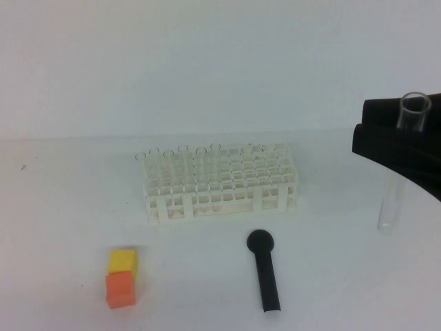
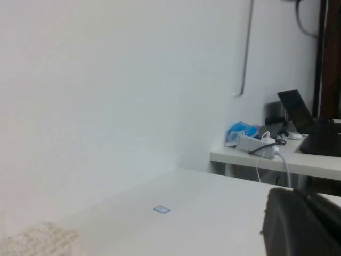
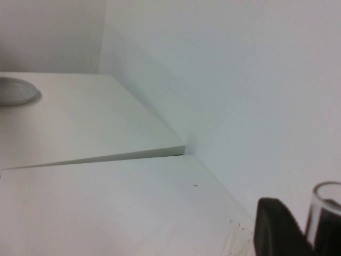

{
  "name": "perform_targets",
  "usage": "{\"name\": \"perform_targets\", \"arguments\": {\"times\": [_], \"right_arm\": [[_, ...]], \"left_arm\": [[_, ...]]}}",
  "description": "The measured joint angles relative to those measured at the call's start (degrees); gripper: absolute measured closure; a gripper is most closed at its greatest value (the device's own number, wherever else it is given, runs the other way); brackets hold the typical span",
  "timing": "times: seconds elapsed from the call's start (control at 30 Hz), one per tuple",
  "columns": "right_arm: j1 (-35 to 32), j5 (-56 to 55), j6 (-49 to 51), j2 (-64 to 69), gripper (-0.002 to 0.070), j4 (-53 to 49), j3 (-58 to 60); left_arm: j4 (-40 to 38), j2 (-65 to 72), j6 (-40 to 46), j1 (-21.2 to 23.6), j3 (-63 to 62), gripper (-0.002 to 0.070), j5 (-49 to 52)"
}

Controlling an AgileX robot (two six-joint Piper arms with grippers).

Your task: Place the test tubes

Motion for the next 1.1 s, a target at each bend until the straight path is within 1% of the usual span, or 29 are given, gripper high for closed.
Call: {"name": "perform_targets", "arguments": {"times": [0.1,0.23,0.7,0.9,1.0,1.1], "right_arm": [[0.0,0.0,-0.5,0.0,0.0560,0.0,0.0],[0.0,0.2,-2.5,0.0,0.0560,0.0,0.0],[0.0,1.1,-2.9,0.0,0.0560,0.0,0.0],[0.0,-2.0,-2.9,0.0,0.0560,0.0,0.0],[0.0,-3.5,-2.9,0.0,0.0560,-3.0,0.0],[0.0,-4.6,-2.6,0.0,0.0560,-10.5,0.2]], "left_arm": [[0.0,-0.6,0.0,0.0,-0.1,0.0676,0.2],[0.0,-0.6,0.0,1.1,-0.1,0.0676,-0.1],[0.0,-0.5,0.1,1.1,-0.1,0.0676,-0.6],[0.0,-0.5,0.1,1.1,-0.1,0.0676,-0.6],[0.0,-0.5,0.1,1.1,-0.1,0.0676,-0.6],[0.0,-0.5,0.1,1.1,-0.1,0.0676,-0.6]]}}
